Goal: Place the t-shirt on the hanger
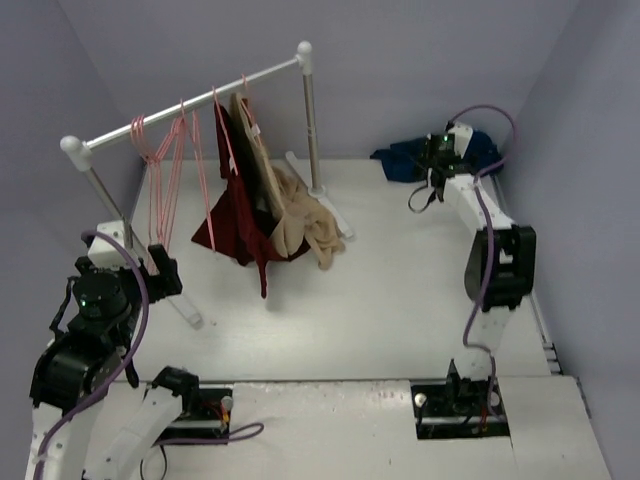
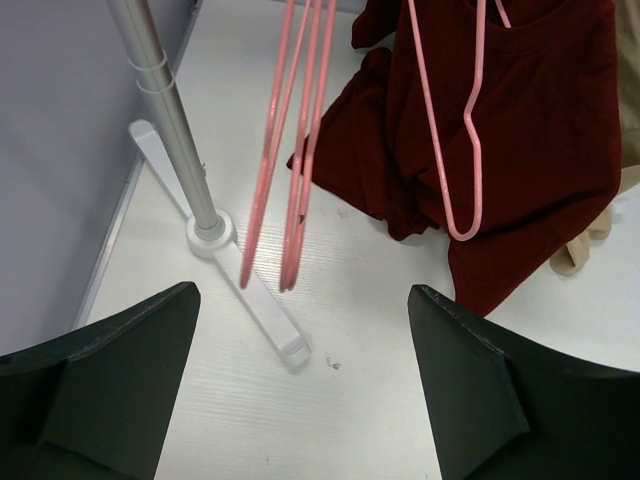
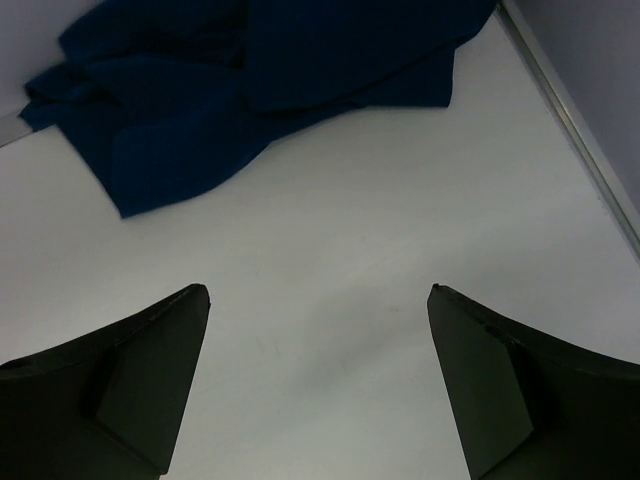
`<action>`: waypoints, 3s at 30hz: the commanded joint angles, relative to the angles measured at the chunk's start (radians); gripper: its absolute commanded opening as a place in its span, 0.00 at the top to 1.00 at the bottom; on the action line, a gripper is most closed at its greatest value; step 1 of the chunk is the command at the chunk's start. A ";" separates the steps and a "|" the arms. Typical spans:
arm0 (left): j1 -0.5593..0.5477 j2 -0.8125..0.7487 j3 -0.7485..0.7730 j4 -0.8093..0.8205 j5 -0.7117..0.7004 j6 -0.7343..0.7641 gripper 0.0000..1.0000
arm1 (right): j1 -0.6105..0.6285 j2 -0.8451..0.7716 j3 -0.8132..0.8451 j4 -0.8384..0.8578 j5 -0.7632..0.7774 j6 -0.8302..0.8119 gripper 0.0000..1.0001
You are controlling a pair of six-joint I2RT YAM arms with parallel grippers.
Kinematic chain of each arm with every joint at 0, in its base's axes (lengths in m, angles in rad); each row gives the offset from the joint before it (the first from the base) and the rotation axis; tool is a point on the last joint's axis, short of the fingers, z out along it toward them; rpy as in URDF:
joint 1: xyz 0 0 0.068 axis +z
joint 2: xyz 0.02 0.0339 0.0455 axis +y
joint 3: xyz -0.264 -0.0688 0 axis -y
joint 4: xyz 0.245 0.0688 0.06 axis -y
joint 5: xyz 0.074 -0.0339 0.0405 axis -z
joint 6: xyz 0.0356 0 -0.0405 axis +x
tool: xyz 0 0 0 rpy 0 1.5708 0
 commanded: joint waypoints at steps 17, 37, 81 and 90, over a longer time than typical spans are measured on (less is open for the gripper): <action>-0.002 0.159 0.015 0.034 0.061 -0.055 0.19 | -0.131 0.705 0.804 0.119 -0.119 -0.141 0.22; -0.003 0.231 0.084 0.044 0.206 -0.040 0.19 | -0.040 0.232 0.143 0.217 -0.223 -0.148 1.00; -0.543 0.542 0.057 0.209 0.235 -0.283 0.19 | 0.509 -0.538 -0.890 0.180 -0.122 0.214 0.34; -0.546 0.522 0.002 0.206 0.251 -0.285 0.19 | 0.496 -0.360 -0.856 0.308 -0.115 0.152 0.34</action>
